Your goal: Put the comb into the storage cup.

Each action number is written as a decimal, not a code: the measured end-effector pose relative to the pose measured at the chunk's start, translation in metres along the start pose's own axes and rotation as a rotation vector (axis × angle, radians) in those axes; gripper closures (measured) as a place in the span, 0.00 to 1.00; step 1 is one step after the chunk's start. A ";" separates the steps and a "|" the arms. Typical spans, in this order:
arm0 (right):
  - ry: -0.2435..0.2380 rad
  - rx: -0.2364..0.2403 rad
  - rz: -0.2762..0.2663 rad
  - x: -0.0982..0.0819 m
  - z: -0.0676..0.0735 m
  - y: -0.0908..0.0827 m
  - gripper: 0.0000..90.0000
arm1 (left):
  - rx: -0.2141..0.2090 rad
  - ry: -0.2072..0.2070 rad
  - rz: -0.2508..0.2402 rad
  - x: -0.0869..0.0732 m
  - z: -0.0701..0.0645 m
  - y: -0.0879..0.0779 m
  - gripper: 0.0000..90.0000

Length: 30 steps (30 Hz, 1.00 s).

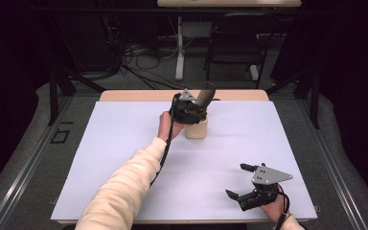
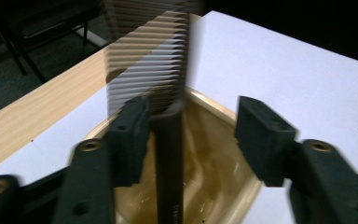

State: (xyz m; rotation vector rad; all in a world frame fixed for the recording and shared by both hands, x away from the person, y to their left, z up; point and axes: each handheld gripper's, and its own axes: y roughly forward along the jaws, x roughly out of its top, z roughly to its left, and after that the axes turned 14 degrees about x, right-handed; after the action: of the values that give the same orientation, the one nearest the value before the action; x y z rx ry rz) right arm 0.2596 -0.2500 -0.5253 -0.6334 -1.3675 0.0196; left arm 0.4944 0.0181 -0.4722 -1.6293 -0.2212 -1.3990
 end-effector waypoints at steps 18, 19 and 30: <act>0.000 0.003 0.008 0.000 0.000 0.002 0.00 | 0.053 0.005 0.045 0.005 0.012 -0.037 0.10; -0.002 0.003 0.007 0.000 0.000 0.002 0.00 | 0.053 0.007 0.047 0.005 0.013 -0.040 0.09; 0.003 0.000 0.008 0.000 0.000 0.002 0.00 | 0.063 0.030 0.091 -0.001 0.015 -0.063 0.00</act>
State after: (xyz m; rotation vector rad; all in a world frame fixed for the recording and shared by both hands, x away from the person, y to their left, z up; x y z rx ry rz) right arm 0.2598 -0.2482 -0.5261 -0.6389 -1.3622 0.0253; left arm 0.4623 0.0634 -0.4382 -1.5468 -0.1698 -1.3342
